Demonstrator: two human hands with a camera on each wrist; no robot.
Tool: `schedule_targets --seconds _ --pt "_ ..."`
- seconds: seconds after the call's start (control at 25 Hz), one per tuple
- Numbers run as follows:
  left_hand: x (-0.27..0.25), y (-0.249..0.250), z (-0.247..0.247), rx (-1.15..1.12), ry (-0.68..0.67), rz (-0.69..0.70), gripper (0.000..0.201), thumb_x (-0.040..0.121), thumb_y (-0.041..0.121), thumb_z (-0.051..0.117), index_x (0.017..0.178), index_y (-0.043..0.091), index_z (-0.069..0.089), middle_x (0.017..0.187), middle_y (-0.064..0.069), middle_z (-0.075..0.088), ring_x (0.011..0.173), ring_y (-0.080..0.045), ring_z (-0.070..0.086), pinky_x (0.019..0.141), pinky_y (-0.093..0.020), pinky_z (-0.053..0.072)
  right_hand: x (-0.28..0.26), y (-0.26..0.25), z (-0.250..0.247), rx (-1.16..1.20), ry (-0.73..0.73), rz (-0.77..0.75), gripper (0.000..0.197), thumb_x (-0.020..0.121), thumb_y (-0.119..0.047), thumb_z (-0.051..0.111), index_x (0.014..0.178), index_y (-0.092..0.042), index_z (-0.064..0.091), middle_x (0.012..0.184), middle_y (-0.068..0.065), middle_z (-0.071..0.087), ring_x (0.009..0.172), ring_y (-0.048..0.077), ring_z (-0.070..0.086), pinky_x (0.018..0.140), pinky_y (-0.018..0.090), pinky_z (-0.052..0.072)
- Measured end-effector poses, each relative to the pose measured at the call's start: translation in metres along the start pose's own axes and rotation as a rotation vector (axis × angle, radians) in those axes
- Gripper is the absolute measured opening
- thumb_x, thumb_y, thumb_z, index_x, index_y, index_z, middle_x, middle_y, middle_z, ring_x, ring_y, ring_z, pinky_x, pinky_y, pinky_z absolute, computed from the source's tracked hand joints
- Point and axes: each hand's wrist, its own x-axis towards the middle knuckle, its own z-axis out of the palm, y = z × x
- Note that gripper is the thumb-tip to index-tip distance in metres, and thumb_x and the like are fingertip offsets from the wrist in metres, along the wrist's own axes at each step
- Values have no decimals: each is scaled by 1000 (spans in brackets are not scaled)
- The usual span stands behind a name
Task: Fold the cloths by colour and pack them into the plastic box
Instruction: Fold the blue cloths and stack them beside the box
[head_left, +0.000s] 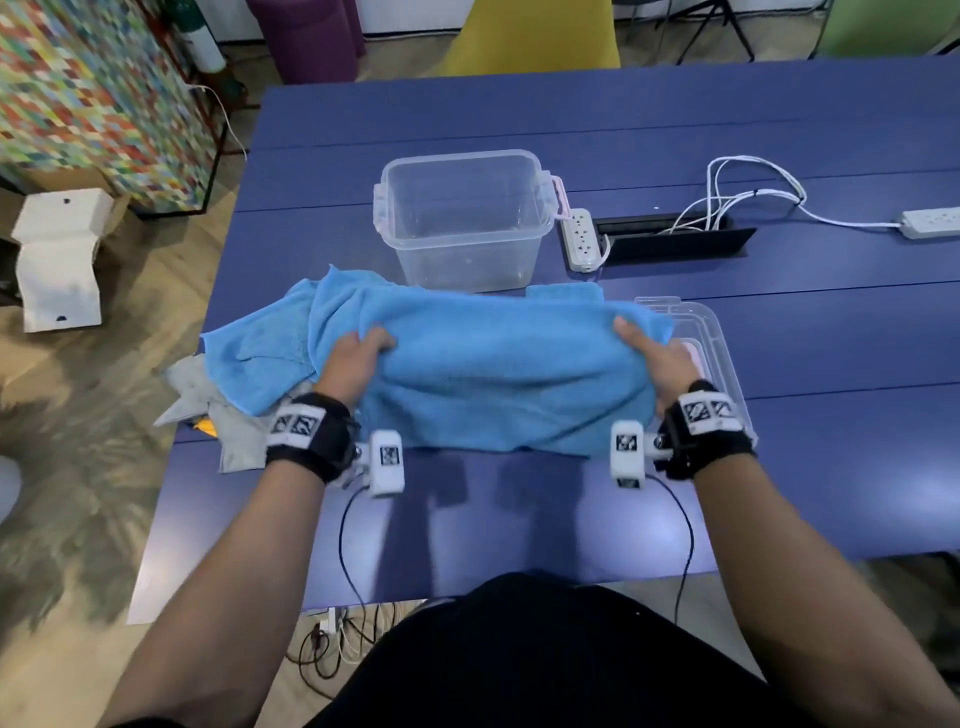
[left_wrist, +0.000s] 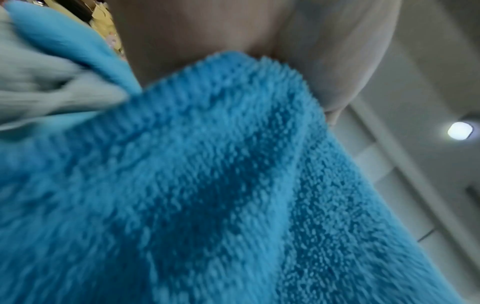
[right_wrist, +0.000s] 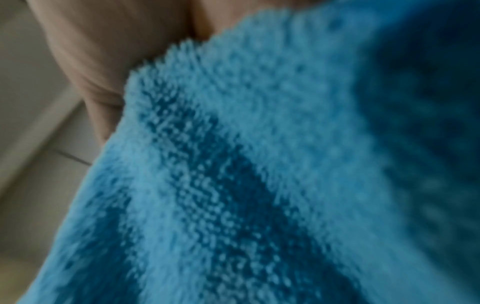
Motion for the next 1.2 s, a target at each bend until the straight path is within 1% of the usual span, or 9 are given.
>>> schedule_targets --seconds 0.16,0.24,0.4,0.48,0.56,0.68,0.84,1.0,1.2 --pt "-2 31 -14 -258 -157 134 12 53 33 67 52 22 61 70 -1 50 65 -14 49 63 -28 40 -10 -30 -6 -108 -255 -11 79 59 -67 77 114 -11 67 114 11 69 106 30 65 100 44 48" --pt "-10 0 -5 112 -414 75 30 47 46 62 62 20 68 68 -1 58 60 -13 53 56 -26 43 -17 -5 -6 -604 -387 124 75 72 -73 63 123 -19 63 123 -5 60 110 19 59 103 31 39" --pt "-24 -114 11 1187 -823 -152 78 67 64 48 130 19 55 135 -8 53 123 -25 50 97 -30 40 -21 108 -12 -1190 -487 391 114 63 -85 58 146 -11 37 152 7 37 135 22 42 112 30 29" --pt "-34 -144 7 1239 -855 -244 48 78 55 54 116 25 57 122 -9 57 109 -26 56 77 -28 44 -26 147 -17 -1253 -516 438 119 60 -85 60 148 -9 34 153 10 35 131 22 46 110 29 34" --pt "-40 -148 2 1194 -857 -241 35 81 51 56 103 24 59 110 -7 59 95 -23 56 67 -28 42 -28 154 -20 -1258 -519 411 90 73 -72 63 139 -13 47 142 6 48 95 12 57 84 10 47" --pt "-33 -145 0 1202 -842 -193 54 68 58 46 100 18 62 107 -7 60 96 -23 56 78 -32 44 -19 140 -24 -1225 -534 344 31 89 -49 61 102 -21 62 90 -7 55 61 2 43 44 4 38" --pt "-20 -136 0 1205 -671 -239 35 68 52 47 83 22 56 93 -4 57 89 -22 54 71 -29 39 2 134 -33 -982 -369 436 26 79 -43 74 73 -20 64 74 0 58 64 19 54 51 24 44" --pt "-13 -137 8 839 -195 -183 35 77 55 58 91 23 59 95 -1 63 92 -23 59 76 -32 44 10 131 -30 -843 27 199 38 74 -50 76 91 -17 64 86 2 67 75 23 63 67 34 52" --pt "-5 -156 27 514 -28 -199 68 75 38 79 131 14 48 124 -7 62 113 -28 59 98 -39 48 10 124 0 -1176 -132 180 38 72 -28 80 106 -21 64 105 0 64 98 22 62 78 24 48"
